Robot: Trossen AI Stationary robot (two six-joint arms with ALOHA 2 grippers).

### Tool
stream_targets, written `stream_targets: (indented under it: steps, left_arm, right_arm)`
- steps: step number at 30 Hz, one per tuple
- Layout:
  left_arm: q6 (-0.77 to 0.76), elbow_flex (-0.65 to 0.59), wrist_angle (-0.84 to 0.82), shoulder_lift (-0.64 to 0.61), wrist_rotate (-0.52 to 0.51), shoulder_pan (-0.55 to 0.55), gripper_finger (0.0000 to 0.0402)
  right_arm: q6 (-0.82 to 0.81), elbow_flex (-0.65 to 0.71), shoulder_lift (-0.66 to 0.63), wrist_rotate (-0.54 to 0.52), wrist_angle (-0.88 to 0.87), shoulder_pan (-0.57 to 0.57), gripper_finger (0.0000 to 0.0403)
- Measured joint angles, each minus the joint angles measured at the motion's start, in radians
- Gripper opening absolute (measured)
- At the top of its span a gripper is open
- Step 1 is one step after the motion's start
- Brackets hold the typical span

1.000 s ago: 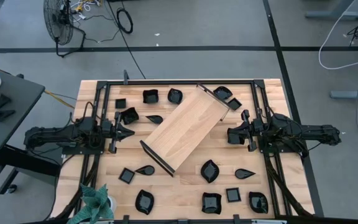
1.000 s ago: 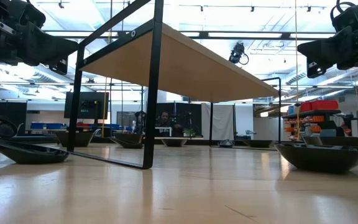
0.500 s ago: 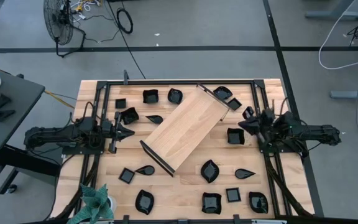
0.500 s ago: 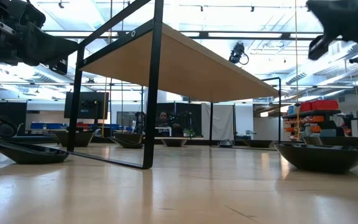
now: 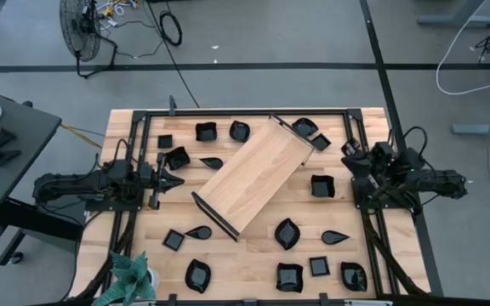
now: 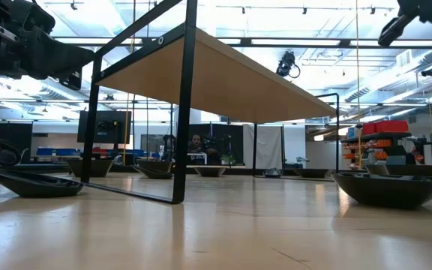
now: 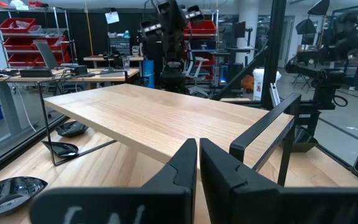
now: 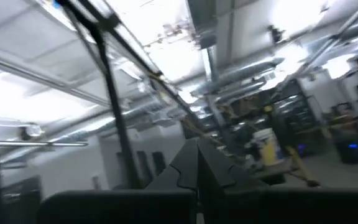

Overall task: Pick & Place Mini shaped plates
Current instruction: Put the black wave square shaped bowl on the shelf

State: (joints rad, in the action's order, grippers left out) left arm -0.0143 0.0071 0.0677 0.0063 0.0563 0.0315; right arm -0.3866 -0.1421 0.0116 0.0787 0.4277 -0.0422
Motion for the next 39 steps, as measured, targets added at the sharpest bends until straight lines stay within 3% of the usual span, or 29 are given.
stream_targets:
  steps: [7,11,16,39]
  left_arm:
    - [0.0,0.0,0.016,0.0,-0.026,0.0,0.0025]
    - [-0.02,0.001,0.119,0.0,-0.036,0.0,0.0025]
    - [-0.076,0.099,0.093,-0.002,-0.004,0.0,0.0025]
    - [-0.1,0.97,-0.877,0.001,0.018,0.0,0.0025]
  right_arm:
    - [0.095,-0.221,0.028,-0.045,-0.369,0.0,0.0002]
    - [0.155,-0.356,0.069,-0.069,-0.563,0.0,0.0002]
    - [0.212,-0.49,0.116,-0.094,-0.718,0.0,0.0002]
    - [0.3,-0.789,0.211,-0.158,-1.092,0.0,0.0002]
